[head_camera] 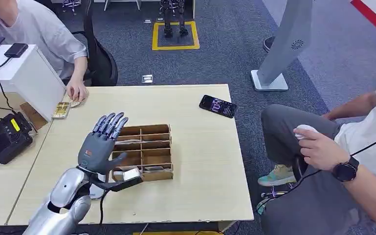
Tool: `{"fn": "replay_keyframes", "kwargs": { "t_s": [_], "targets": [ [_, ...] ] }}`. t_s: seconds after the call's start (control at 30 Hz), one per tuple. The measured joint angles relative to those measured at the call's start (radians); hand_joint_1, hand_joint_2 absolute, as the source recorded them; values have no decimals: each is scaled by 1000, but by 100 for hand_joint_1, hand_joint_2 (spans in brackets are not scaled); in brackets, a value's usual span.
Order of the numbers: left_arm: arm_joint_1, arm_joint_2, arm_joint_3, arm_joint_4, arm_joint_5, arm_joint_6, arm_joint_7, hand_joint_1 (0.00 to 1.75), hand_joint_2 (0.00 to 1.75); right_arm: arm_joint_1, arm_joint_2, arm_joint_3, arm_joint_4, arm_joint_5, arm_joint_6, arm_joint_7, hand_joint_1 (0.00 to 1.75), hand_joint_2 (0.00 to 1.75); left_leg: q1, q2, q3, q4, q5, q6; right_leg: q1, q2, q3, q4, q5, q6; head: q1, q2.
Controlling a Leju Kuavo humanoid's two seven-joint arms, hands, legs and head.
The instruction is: Pass the card to the sensor for recognition and then transmit it.
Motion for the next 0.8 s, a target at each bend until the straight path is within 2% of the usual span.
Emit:
{"fn": "replay_keyframes", "kwargs": {
  "t_s": [0.8],
  "targets": [
    [-1,-10,0,95,-19,-1,10,0,175,0,0,0,0,1,-3,-1,0,175,0,0,0,0,0,0,0,0,0,0,0,0,0,0]
  ]
}}
